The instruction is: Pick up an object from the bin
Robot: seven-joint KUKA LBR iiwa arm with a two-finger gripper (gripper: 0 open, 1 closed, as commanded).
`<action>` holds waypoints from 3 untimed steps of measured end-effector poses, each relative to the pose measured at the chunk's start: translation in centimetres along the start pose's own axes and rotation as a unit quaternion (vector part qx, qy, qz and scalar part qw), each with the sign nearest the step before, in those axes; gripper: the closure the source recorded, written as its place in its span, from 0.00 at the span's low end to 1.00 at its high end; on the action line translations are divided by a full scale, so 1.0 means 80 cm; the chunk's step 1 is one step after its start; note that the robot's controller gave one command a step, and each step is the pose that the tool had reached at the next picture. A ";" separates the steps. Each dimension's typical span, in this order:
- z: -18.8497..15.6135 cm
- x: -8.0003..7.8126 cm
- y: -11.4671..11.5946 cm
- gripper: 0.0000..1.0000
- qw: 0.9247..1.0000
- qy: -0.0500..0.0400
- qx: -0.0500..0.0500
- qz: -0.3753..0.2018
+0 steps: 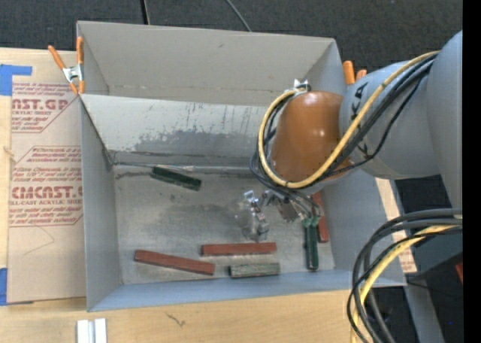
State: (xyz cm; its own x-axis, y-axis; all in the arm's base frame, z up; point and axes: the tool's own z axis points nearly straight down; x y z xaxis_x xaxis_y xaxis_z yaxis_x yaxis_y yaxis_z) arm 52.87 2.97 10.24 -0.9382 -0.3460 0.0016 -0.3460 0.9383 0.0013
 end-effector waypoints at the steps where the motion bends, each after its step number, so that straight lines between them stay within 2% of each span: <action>1: -0.073 0.006 -0.011 1.00 1.000 0.001 -0.001 0.003; 2: -0.032 0.040 -0.036 0.00 0.982 -0.002 0.000 0.187; 3: -0.021 0.046 -0.039 0.00 0.982 0.001 0.000 0.191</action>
Offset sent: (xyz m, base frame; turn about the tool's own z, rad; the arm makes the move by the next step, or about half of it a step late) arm -0.0226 -0.0424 0.0195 0.3836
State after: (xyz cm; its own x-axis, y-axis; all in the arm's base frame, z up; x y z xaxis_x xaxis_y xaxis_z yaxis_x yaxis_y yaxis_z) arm 50.53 -1.20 11.92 -0.9995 0.0318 0.0031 0.0318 0.9995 0.0008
